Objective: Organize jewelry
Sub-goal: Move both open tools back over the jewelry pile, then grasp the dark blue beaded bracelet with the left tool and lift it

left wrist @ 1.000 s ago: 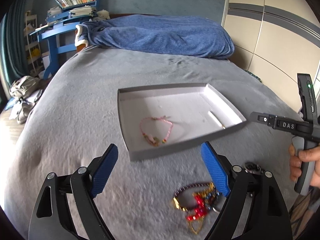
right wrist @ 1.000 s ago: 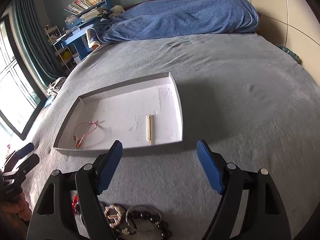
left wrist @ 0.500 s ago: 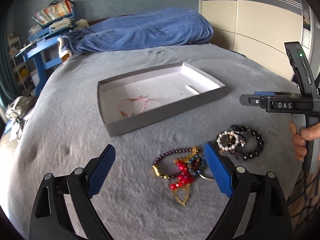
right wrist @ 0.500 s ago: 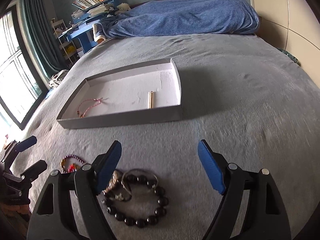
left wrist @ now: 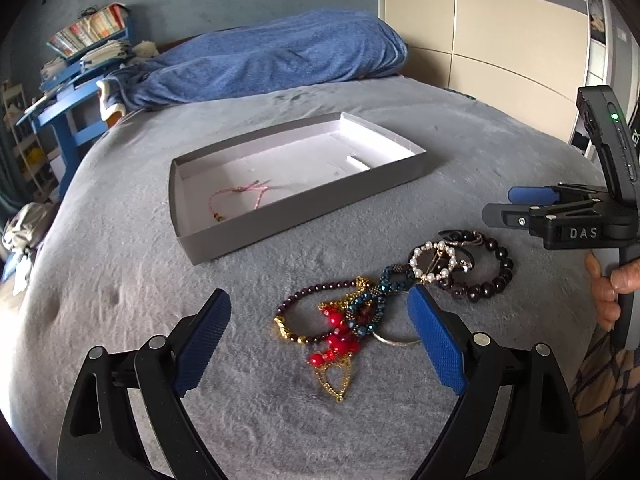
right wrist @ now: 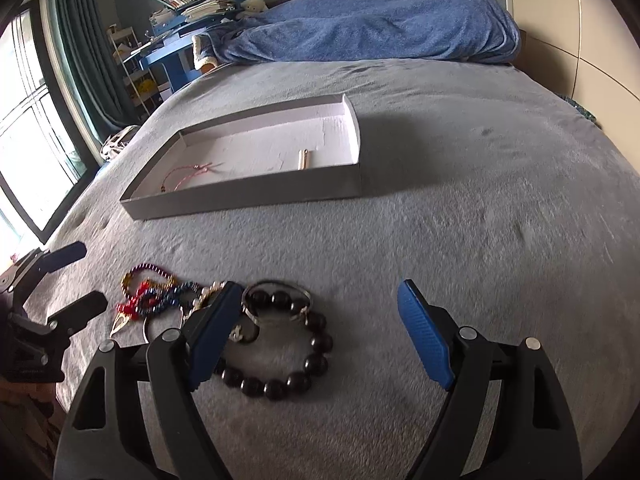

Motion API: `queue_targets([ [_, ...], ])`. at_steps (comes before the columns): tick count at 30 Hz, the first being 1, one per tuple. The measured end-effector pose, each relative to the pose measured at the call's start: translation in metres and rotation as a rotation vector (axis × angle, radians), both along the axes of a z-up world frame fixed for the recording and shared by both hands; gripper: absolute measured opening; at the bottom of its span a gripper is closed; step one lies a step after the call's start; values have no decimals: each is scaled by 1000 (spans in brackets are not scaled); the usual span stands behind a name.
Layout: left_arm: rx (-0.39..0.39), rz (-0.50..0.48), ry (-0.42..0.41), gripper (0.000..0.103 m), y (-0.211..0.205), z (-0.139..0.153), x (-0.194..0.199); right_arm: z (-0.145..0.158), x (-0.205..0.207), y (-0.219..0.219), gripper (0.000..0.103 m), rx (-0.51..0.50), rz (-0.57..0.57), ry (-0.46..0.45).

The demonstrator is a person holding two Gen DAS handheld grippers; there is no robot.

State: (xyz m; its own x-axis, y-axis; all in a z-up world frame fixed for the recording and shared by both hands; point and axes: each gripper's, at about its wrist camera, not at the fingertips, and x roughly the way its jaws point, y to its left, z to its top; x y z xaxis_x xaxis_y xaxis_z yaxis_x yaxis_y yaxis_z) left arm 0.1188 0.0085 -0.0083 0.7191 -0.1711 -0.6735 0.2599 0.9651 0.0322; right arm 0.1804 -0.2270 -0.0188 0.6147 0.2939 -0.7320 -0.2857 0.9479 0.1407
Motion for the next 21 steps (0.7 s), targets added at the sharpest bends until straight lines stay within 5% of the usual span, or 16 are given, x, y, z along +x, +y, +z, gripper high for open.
queue_targets([
  [11,25,-21,23,88,-6,-7,1,-8,-14,13,79,-56,59,-16],
  [21,70,-106,78,65,-31,-23,20,-14,-14,13,79,-59,74,-2],
])
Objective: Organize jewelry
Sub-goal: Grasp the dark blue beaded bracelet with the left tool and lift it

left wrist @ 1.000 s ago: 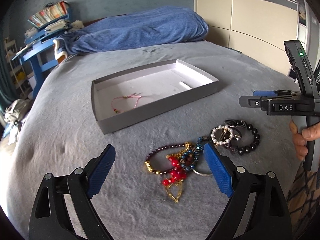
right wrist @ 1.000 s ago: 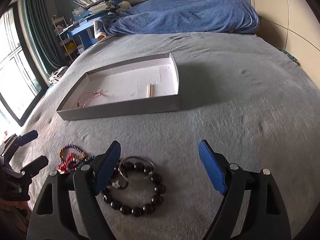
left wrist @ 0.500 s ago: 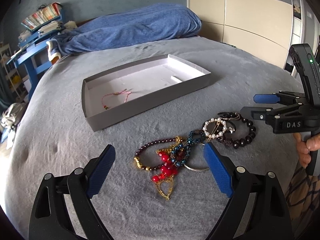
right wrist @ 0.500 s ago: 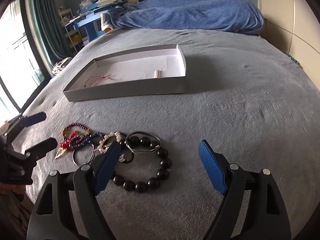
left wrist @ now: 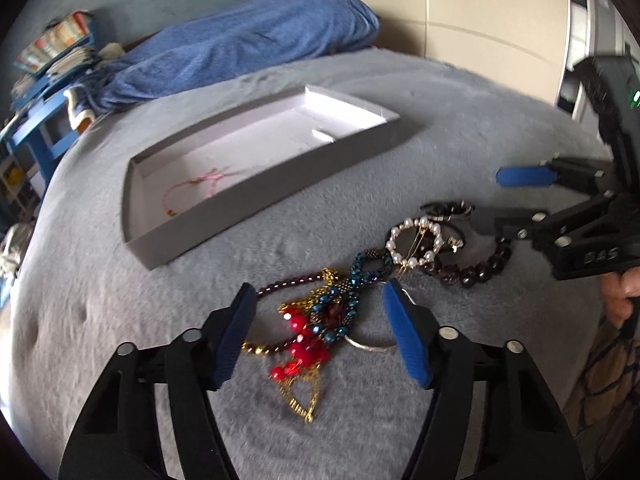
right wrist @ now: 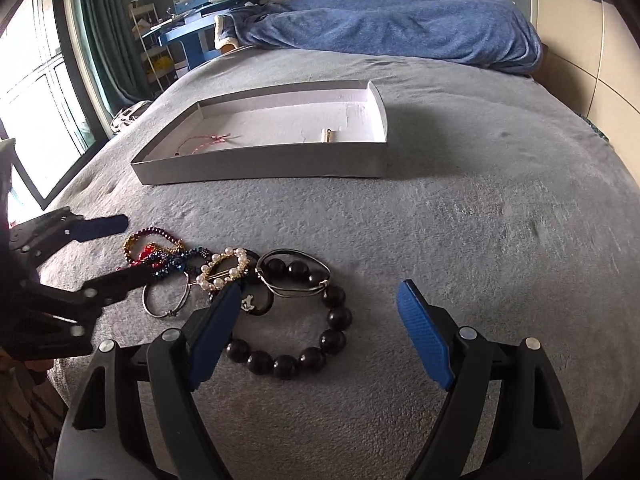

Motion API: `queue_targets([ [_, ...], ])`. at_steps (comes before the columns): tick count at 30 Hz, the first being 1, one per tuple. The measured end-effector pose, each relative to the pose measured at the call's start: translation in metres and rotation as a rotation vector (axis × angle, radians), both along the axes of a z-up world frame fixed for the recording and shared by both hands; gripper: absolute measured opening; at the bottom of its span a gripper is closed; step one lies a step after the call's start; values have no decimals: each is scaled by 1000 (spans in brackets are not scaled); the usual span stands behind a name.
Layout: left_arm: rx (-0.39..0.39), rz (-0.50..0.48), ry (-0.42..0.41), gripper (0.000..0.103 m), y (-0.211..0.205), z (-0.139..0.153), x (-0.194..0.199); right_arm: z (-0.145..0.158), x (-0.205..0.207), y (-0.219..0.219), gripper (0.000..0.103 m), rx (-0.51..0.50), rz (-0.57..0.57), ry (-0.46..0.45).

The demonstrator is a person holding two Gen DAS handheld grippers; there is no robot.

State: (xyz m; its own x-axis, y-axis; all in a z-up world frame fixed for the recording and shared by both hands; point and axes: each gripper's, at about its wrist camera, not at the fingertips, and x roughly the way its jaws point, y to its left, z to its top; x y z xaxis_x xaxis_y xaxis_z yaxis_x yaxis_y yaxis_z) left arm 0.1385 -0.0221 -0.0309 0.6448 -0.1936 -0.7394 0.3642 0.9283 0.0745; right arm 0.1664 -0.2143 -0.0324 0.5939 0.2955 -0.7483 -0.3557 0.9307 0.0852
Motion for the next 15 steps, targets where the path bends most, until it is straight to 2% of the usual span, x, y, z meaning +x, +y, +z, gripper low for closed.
queue_targets([
  [2,19,-16,16,61,-5,-6,6,0,0,-3,79,7,-7,2],
  [5,41,-22,44,49,-7,-14,14,-1,2,-5,79,14,-14,5],
  [8,33,-38,52,35,-8,-15,16,-2,4,-5,79,20,-16,9],
  [10,33,-58,46,21,-11,-14,13,-2,4,-4,79,20,-12,11],
  [12,32,-57,31,13,-10,-12,11,-3,4,-2,79,17,-6,11],
  [13,24,-52,25,9,-9,-9,10,-3,4,-1,79,14,-3,11],
  [15,0,-33,7,8,-4,-3,9,-3,3,1,79,10,2,9],
])
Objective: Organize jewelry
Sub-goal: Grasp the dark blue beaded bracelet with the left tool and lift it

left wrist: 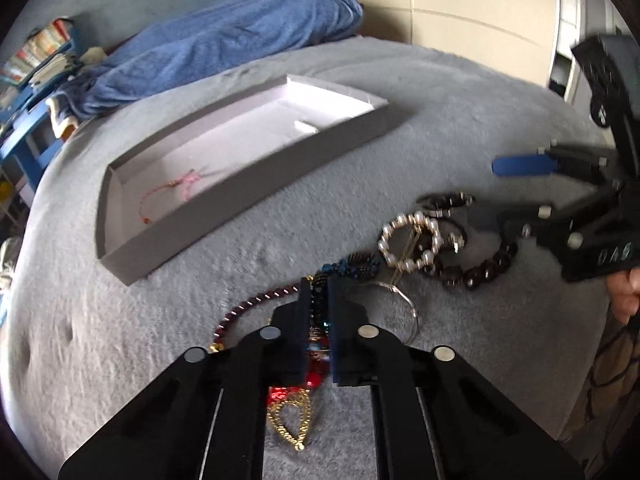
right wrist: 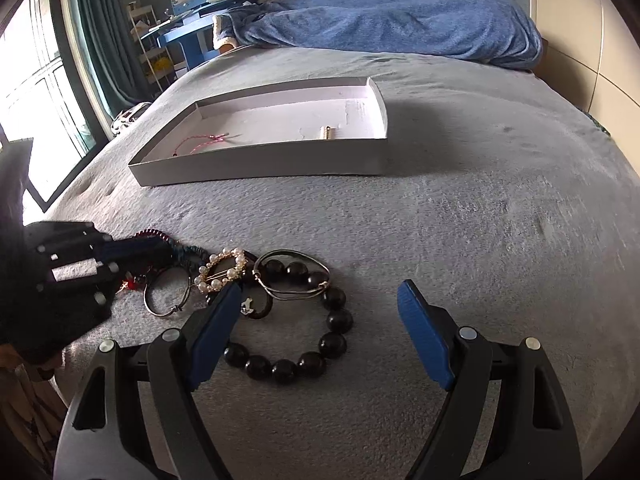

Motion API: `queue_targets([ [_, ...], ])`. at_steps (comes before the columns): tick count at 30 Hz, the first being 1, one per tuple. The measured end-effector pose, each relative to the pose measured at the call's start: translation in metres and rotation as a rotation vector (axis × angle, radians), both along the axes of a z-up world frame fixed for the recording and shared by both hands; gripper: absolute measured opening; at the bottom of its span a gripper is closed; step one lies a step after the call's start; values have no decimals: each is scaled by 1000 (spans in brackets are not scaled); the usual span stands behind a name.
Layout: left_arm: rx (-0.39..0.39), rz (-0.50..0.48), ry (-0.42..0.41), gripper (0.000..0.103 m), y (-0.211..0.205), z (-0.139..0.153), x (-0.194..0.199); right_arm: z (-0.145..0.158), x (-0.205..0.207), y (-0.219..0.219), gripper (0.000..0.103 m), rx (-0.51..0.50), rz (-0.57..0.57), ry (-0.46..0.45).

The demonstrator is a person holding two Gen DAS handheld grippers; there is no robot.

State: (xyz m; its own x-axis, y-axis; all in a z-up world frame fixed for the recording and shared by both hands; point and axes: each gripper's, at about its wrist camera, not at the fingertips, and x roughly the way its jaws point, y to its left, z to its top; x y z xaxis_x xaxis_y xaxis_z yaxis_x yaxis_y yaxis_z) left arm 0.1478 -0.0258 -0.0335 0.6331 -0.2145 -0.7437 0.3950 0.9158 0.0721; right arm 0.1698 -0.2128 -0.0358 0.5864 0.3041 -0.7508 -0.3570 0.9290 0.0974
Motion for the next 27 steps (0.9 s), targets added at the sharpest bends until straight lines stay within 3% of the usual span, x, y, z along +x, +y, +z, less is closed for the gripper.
queue_targets([
  [9,-175,103,-72,8,39,37,-1,3,-2,12,79,-7,26,-19],
  [19,-255,173,-107,8,72,52,-6,1,-4,45,79,-74,110,-43],
  [27,-297,221,-139,8,92,64,-8,0,11,14,78,28,-12,16],
])
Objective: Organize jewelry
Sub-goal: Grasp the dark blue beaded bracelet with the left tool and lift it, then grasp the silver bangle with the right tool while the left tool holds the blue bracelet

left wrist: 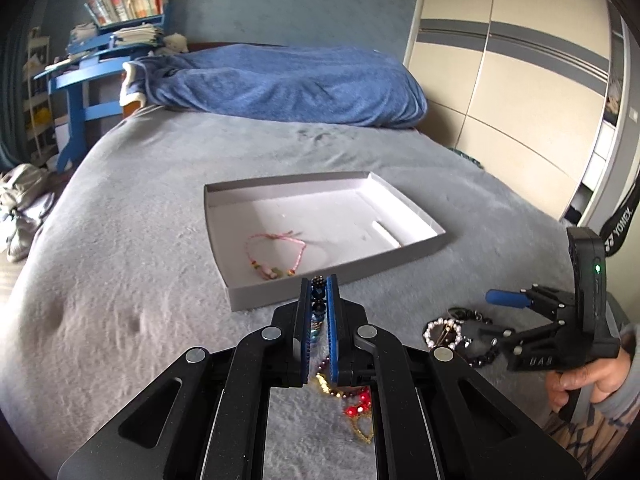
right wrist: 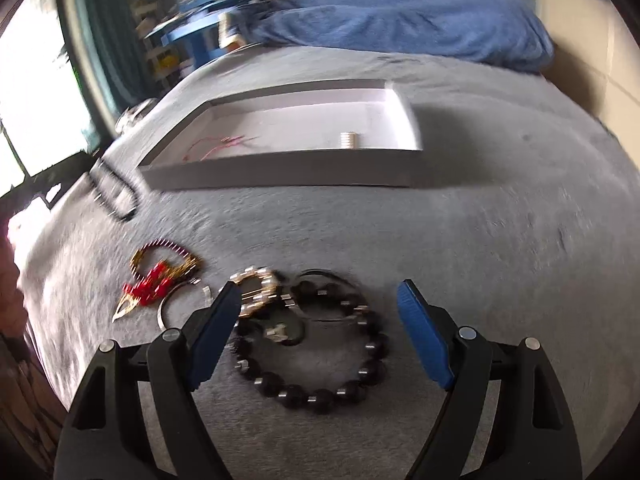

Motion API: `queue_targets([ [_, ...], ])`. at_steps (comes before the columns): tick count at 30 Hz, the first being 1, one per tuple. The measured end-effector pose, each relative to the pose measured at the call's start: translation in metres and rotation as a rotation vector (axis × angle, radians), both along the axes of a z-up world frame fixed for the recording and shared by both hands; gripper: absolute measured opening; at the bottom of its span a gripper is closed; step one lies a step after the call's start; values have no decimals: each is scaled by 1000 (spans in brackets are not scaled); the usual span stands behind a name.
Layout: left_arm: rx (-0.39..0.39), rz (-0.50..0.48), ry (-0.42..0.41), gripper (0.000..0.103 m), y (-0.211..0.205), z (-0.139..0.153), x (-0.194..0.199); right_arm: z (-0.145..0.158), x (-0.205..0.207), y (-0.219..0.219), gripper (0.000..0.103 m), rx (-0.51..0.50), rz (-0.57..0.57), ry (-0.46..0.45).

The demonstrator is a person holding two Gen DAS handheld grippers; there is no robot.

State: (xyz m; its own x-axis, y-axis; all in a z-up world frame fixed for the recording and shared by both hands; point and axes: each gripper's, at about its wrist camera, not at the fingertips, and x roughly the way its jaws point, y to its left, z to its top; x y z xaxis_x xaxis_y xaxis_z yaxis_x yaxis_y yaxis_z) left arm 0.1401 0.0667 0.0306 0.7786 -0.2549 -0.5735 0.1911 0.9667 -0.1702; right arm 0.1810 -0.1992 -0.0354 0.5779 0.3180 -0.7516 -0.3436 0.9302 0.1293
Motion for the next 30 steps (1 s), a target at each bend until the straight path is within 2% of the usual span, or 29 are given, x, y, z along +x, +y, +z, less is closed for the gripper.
queue_targets([
  [5,2,-9,-3,8,-3,1,0,-6,10,-13,72,24,-53,45],
  [10,14,-24,1,8,-7,-1,-1,-16,14,-4,66,19,-19,80],
  [16,10,-20,10,8,-6,-3,0,-18,18,-3,58,66,-4,89],
  [22,12,-27,14,8,-9,-4,0,-17,15,0,54,80,19,101],
  [24,15,-31,15,8,-10,-4,1,-18,15,0,48,79,23,99],
  [30,15,-30,13,8,-11,-4,2,-16,17,1,48,75,24,84],
])
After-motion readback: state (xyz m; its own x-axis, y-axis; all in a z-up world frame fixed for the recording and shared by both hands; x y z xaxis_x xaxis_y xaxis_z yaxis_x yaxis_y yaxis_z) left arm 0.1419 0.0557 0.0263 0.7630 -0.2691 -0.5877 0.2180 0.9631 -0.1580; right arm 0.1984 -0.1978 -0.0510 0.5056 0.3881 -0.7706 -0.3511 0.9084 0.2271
